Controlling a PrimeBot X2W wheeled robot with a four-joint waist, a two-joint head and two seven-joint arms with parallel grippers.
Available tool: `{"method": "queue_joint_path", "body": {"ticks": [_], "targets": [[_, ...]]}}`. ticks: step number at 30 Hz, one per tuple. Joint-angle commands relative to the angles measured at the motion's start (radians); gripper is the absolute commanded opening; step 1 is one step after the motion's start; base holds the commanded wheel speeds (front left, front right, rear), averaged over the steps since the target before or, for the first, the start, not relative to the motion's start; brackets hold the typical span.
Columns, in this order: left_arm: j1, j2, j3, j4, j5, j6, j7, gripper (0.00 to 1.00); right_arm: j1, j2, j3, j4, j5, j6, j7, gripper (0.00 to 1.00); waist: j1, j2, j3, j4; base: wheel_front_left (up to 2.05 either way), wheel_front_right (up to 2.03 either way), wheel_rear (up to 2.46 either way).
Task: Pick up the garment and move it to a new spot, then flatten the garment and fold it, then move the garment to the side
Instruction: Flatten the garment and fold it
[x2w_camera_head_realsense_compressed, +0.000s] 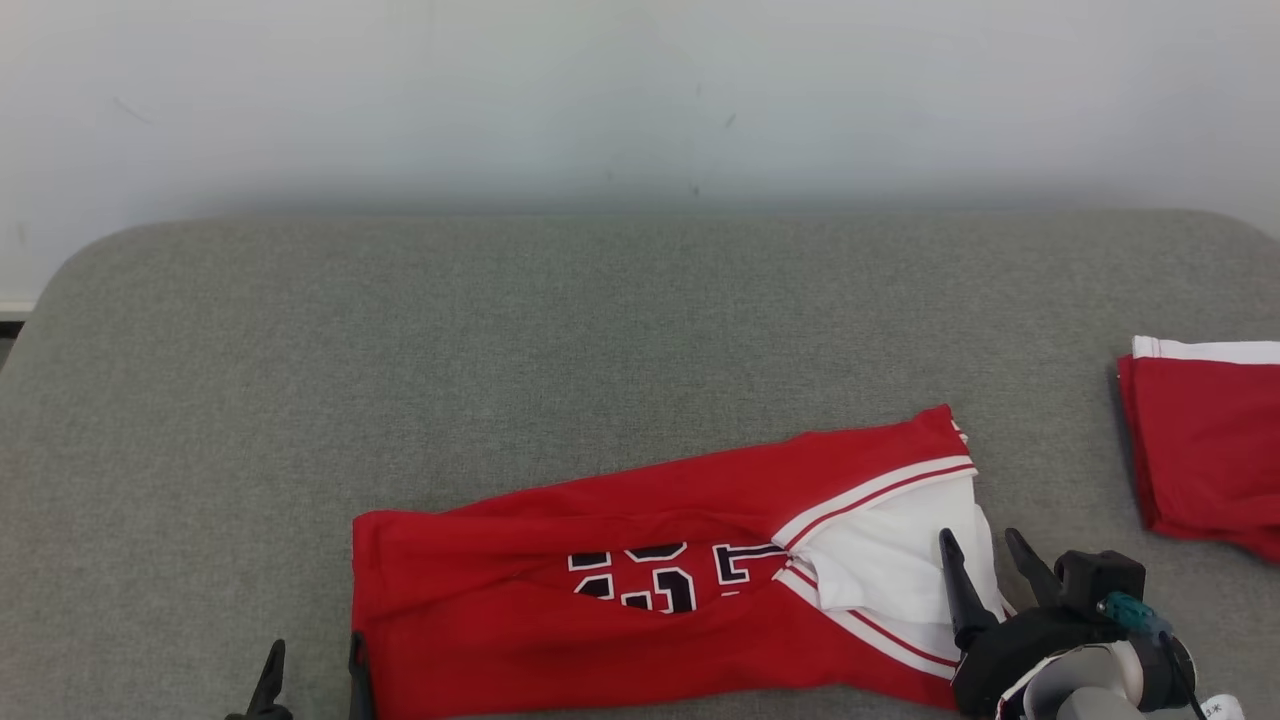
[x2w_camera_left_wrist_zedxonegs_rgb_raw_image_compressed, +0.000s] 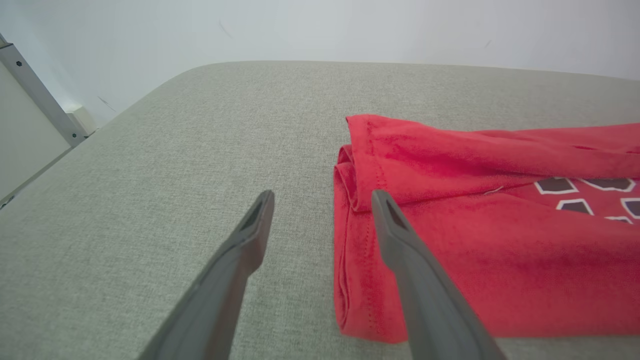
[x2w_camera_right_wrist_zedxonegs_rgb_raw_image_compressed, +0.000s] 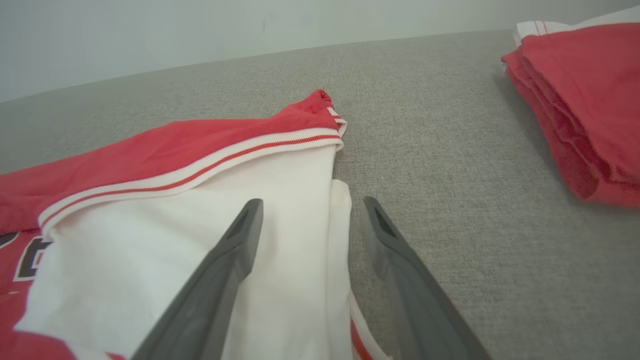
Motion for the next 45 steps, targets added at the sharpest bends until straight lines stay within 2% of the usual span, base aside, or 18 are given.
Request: {"method": "queue_joint_path", "body": {"ticks": [1, 5, 10, 17, 19, 20, 21, 28, 31, 35, 40, 45], "targets": [[-0.015, -0.001, -0.006, -0.003, -0.007, 0.002, -0.002, 1.0, -0.025, -0.006, -0.001, 0.019, -0.009, -0.003, 0.003, 1.0, -0.0001, 0.0, 0.03, 0.026, 0.0, 0.0, 0.0], [-0.031, -0.001, -0.021, -0.005, -0.018, 0.01, -0.002, 1.0, -0.066, -0.016, -0.006, 0.087, -0.012, -0.003, 0.03, 1.0, -0.0001, 0.0, 0.052, 0.048, 0.0, 0.0, 0.0], [-0.038, -0.001, -0.039, -0.011, -0.031, 0.025, -0.002, 1.0, -0.088, 0.007, 0.014, 0.159, 0.037, -0.003, 0.066, 1.0, -0.0001, 0.0, 0.065, 0.069, 0.0, 0.0, 0.0], [-0.031, -0.001, -0.042, -0.01, -0.045, 0.033, -0.002, 1.0, -0.073, 0.039, 0.122, 0.175, 0.134, 0.002, 0.103, 1.0, -0.0001, 0.0, 0.071, 0.076, 0.0, 0.0, 0.0], [-0.033, -0.001, -0.043, -0.009, -0.046, 0.034, -0.002, 1.0, -0.069, 0.031, 0.148, 0.175, 0.154, 0.003, 0.104, 0.41, -0.0001, 0.0, 0.073, 0.076, 0.0, 0.0, 0.0], [-0.035, -0.001, -0.045, -0.009, -0.047, 0.034, -0.002, 1.0, -0.07, 0.026, 0.158, 0.177, 0.163, 0.003, 0.104, 0.07, -0.0001, 0.0, 0.073, 0.076, 0.0, 0.0, 0.0], [-0.037, -0.001, -0.046, -0.008, -0.048, 0.034, -0.002, 1.0, -0.071, 0.019, 0.167, 0.18, 0.171, 0.003, 0.1, 0.0, -0.0001, 0.0, 0.073, 0.076, 0.0, 0.0, 0.0], [-0.04, -0.001, -0.057, -0.007, -0.052, 0.036, -0.002, 1.0, -0.105, -0.035, 0.141, 0.207, 0.189, -0.004, 0.038, 0.0, -0.0001, 0.0, 0.067, 0.072, 0.0, 0.0, 0.0], [-0.033, -0.001, -0.056, -0.007, -0.054, 0.037, -0.002, 1.0, -0.123, -0.072, 0.087, 0.219, 0.174, -0.004, 0.009, 0.0, -0.0001, 0.0, 0.06, 0.066, 0.0, 0.0, 0.0], [-0.02, -0.001, -0.052, -0.003, -0.056, 0.035, -0.002, 1.0, -0.131, -0.086, 0.03, 0.213, 0.146, -0.004, -0.005, 0.0, -0.0001, 0.0, 0.051, 0.052, 0.0, 0.0, 0.0], [-0.017, -0.001, -0.054, 0.002, -0.059, 0.032, -0.002, 1.0, -0.103, -0.072, -0.048, 0.103, 0.087, -0.003, -0.007, 0.0, -0.0001, 0.0, 0.039, 0.025, 0.0, 0.0, 0.0], [-0.01, -0.001, -0.058, 0.004, -0.065, 0.03, -0.002, 1.0, -0.056, -0.026, -0.033, -0.023, 0.042, -0.003, -0.007, 0.0, -0.0001, 0.0, 0.017, -0.007, 0.0, 0.0, 0.0]]}}
